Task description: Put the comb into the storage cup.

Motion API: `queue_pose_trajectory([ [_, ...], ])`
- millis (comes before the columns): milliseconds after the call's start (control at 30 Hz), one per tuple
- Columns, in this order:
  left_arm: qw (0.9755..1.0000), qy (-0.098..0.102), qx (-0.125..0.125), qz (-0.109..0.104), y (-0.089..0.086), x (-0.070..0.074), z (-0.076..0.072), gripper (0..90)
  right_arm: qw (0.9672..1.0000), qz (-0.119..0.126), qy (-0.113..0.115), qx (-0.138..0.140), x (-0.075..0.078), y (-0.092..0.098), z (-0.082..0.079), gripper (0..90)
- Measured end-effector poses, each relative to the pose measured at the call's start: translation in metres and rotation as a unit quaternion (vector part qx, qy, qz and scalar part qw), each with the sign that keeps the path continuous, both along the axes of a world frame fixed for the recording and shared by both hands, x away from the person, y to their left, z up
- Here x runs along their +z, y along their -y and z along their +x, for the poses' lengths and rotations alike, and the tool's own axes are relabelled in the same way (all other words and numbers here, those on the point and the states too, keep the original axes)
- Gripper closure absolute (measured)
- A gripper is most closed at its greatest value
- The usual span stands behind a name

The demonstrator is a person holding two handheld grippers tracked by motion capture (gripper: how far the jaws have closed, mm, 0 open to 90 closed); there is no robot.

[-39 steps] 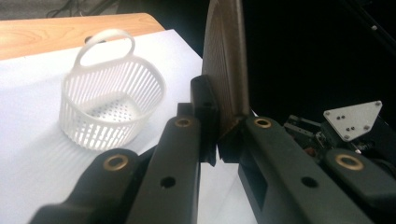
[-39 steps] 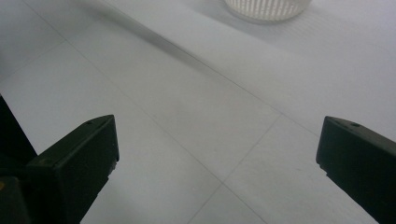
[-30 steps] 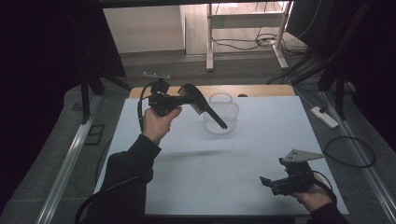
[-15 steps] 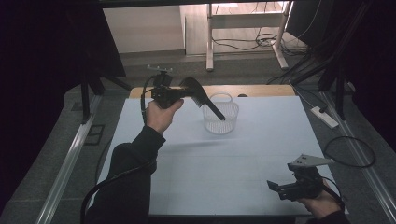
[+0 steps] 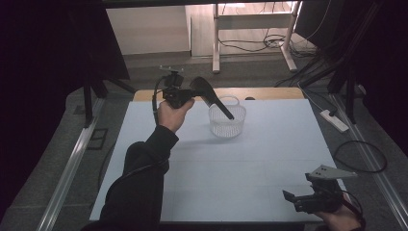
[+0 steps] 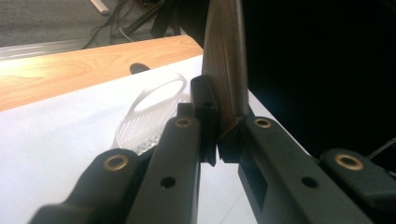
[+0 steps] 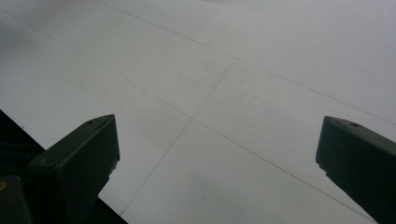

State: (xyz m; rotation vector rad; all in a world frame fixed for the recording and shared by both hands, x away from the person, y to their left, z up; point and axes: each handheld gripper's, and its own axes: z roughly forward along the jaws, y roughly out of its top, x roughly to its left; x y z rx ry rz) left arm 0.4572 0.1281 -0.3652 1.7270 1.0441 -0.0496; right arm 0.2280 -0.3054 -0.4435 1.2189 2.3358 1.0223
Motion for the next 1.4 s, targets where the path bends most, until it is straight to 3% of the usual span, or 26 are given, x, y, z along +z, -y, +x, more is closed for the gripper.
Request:
queue_pose_trajectory([
  [367, 0.9998, 0.003, 0.010, 0.016, 0.007, -0.007, 0.009, 87.5, 1.0000, 0.004, 0.006, -0.006, 0.002, 0.003, -0.007, 0.3],
  [933, 0.9997, -0.012, 0.016, 0.011, 0.021, -0.032, 0.014, 87.5, 0.9999, 0.010, 0.008, -0.009, 0.003, 0.006, -0.010, 0.8],
  [1400, 0.9997, -0.011, 0.019, 0.004, 0.025, -0.039, 0.013, 87.5, 0.9999, 0.009, 0.008, -0.009, 0.003, 0.006, -0.010, 0.9],
])
